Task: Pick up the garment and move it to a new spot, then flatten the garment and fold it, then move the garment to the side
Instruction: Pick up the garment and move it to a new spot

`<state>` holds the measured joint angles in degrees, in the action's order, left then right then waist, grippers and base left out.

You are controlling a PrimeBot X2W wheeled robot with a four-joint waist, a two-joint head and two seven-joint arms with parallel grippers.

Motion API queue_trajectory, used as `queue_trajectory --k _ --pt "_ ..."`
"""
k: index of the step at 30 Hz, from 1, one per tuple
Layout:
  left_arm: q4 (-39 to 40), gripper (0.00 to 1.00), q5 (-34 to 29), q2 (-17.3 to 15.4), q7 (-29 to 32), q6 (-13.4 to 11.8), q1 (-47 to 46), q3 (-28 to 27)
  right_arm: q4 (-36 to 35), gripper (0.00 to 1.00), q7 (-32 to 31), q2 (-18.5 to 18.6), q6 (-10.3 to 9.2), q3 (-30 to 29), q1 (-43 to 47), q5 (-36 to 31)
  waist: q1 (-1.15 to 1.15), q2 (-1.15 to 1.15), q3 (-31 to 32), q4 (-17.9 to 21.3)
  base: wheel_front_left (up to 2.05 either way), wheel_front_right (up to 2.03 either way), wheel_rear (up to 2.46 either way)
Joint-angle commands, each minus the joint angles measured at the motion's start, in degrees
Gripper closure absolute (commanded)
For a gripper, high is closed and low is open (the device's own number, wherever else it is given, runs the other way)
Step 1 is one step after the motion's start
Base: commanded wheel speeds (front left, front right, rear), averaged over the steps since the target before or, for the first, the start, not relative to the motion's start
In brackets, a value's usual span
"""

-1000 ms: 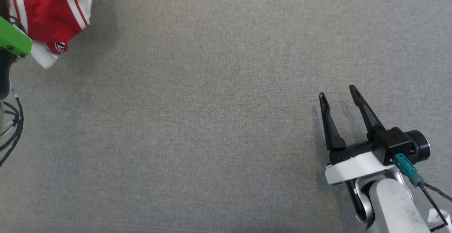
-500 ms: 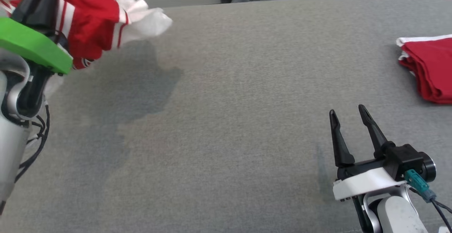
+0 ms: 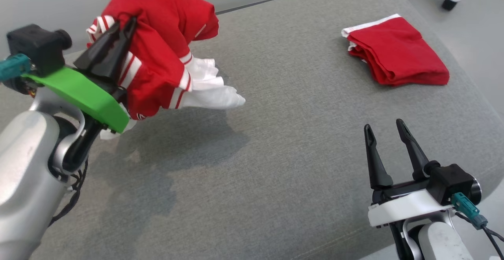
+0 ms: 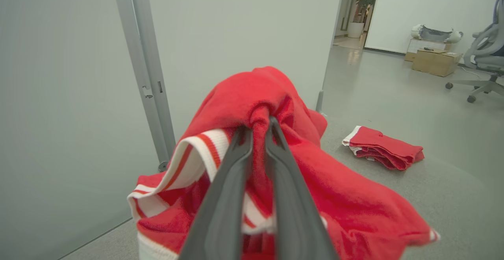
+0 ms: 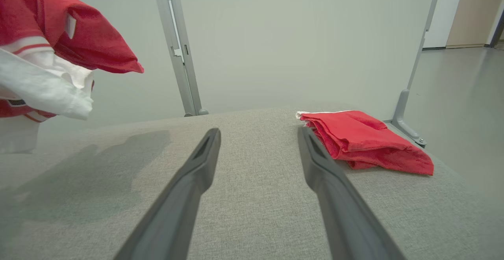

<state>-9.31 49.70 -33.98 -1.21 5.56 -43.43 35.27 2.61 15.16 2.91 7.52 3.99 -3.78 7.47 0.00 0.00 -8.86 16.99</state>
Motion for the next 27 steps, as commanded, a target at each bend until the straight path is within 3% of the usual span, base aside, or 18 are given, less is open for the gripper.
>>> queue_trajectory --k 1,9,14,15,16,27 --pt "-1.01 1.0 -1.39 0.26 -0.72 0.72 1.74 1.76 -0.29 0.0 0.01 -0.01 -0.06 0.44 -0.04 0.83 0.0 0.0 -1.46 6.53 0.0 0.0 0.0" --pt "-7.87 1.0 -10.79 0.22 -3.19 1.6 3.71 12.04 -0.57 0.0 0.01 -0.03 -0.06 0.87 0.45 2.54 0.0 0.0 -5.17 9.94 0.0 0.0 0.0" --pt "-16.15 1.0 -12.49 2.89 -7.49 1.71 5.41 14.52 -0.76 0.0 0.01 -0.01 -0.06 1.27 -0.17 3.03 0.0 0.0 -6.84 10.34 0.0 0.0 0.0" --pt "-17.6 0.67 -12.32 3.61 -8.36 1.71 5.63 14.61 -0.77 0.0 0.01 -0.01 -0.06 1.18 -0.15 2.96 0.0 0.0 -6.82 10.16 0.0 0.0 0.0" --pt "-18.86 0.0 -12.61 4.28 -9.3 1.54 5.65 14.73 -0.7 0.0 0.01 -0.01 -0.06 1.11 -0.01 2.76 0.0 0.0 -6.64 9.87 0.0 0.0 0.0" --pt "-22.16 0.0 -10.41 11.62 -13.98 -4.36 8.43 7.6 0.89 0.0 0.01 0.02 -0.06 1.76 -0.13 0.59 0.0 0.0 -1.71 0.4 0.0 0.0 0.0"
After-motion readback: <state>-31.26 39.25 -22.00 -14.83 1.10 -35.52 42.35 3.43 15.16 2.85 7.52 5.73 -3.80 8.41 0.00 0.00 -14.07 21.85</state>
